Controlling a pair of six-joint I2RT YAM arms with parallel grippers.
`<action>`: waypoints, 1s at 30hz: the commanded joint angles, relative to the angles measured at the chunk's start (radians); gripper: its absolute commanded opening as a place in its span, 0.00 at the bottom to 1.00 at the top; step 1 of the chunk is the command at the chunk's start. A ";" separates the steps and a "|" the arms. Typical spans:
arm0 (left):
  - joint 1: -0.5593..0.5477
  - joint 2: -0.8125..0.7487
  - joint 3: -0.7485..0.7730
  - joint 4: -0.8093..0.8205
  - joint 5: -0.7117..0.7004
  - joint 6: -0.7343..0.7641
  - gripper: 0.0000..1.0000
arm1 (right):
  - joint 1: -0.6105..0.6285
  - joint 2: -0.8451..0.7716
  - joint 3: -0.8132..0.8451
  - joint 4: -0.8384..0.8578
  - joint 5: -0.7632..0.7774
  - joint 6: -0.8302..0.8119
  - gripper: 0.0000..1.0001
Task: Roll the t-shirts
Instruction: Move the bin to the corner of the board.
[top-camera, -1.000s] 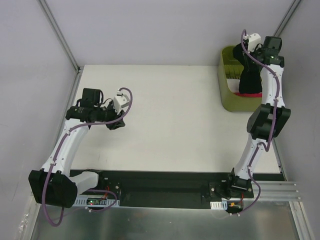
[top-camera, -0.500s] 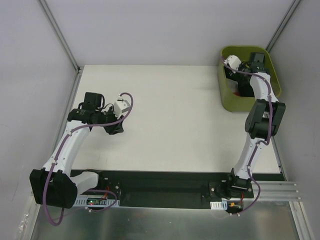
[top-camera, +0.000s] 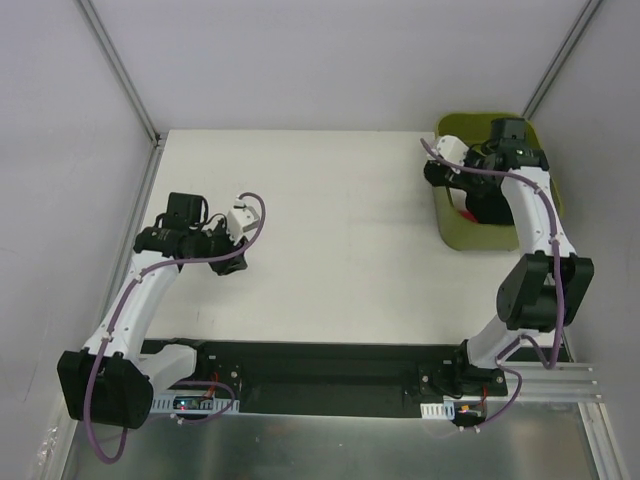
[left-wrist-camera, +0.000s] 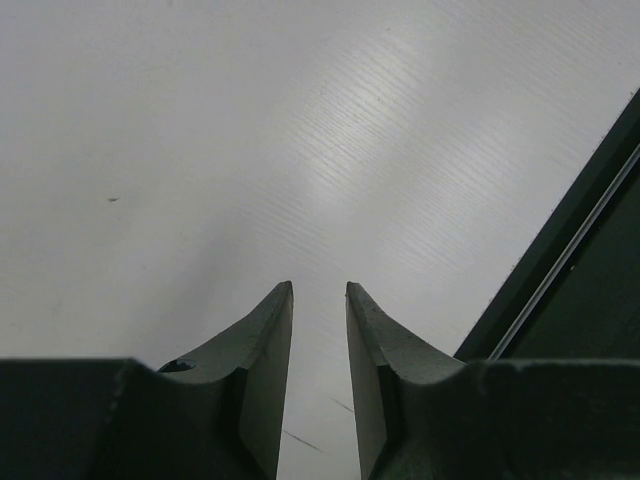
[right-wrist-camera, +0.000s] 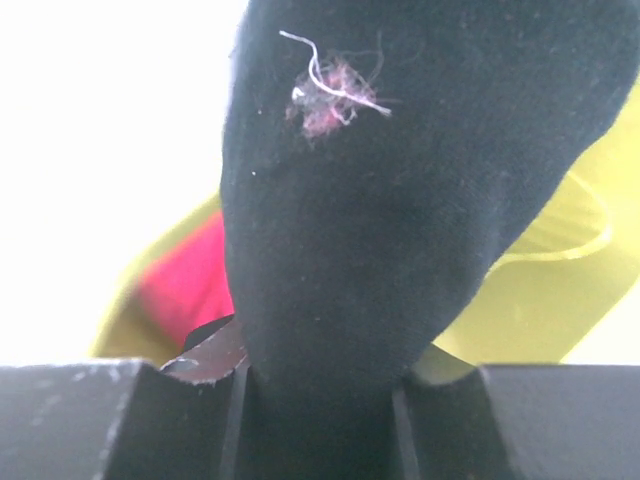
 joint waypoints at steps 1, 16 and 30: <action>0.010 -0.047 -0.040 0.033 0.035 0.006 0.28 | 0.070 -0.105 -0.038 -0.213 -0.004 0.112 0.01; 0.008 -0.053 -0.084 0.088 0.059 -0.007 0.29 | 0.096 -0.020 0.376 -0.194 -0.092 0.375 0.01; 0.011 -0.005 -0.052 0.015 -0.057 -0.007 0.24 | -0.133 0.281 0.468 0.161 -0.072 -0.159 0.01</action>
